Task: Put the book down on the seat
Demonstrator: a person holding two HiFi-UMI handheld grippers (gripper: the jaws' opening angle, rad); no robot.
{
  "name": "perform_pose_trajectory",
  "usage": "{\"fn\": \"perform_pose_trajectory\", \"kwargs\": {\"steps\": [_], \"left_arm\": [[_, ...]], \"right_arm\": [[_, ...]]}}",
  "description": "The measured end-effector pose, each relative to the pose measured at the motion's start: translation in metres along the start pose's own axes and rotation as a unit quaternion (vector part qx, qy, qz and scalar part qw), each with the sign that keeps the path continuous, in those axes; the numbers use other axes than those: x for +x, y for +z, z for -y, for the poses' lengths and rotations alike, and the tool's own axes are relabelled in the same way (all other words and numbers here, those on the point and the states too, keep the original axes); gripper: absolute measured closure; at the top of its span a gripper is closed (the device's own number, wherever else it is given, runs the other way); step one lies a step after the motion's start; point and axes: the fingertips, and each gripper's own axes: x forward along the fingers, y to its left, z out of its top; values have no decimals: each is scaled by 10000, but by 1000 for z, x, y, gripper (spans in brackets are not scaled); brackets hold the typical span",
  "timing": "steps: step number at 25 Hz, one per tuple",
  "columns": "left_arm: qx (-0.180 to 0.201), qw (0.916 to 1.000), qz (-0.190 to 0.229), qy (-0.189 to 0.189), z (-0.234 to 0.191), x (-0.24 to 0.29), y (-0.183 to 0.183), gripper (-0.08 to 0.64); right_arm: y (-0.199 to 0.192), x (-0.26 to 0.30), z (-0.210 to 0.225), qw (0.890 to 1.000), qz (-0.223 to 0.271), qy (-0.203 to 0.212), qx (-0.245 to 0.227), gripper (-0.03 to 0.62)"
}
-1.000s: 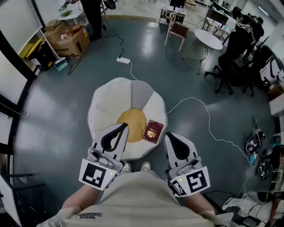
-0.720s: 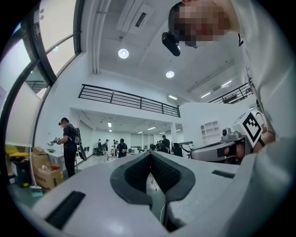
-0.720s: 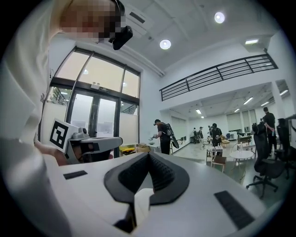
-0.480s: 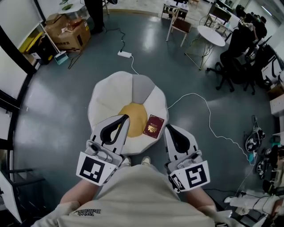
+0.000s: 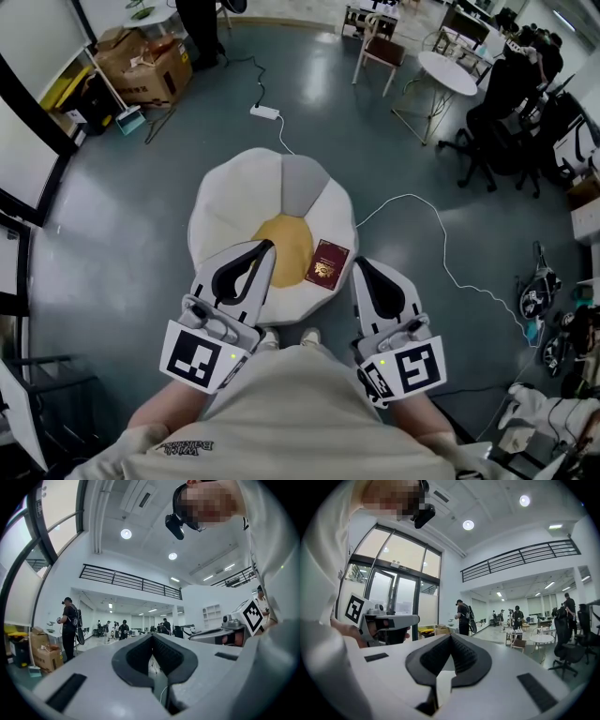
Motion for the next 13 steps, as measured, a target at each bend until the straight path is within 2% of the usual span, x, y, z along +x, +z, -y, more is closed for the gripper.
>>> {"fn": "perform_pose_trajectory", "kwargs": {"steps": [9, 13], "left_arm": [[-85, 9999, 85, 18, 1, -10, 9, 555], [4, 10000, 93, -29, 4, -16, 10, 555]], "right_arm": [[6, 0, -14, 9999, 65, 96, -13, 592], [5, -3, -18, 9999, 44, 131, -21, 592]]}}
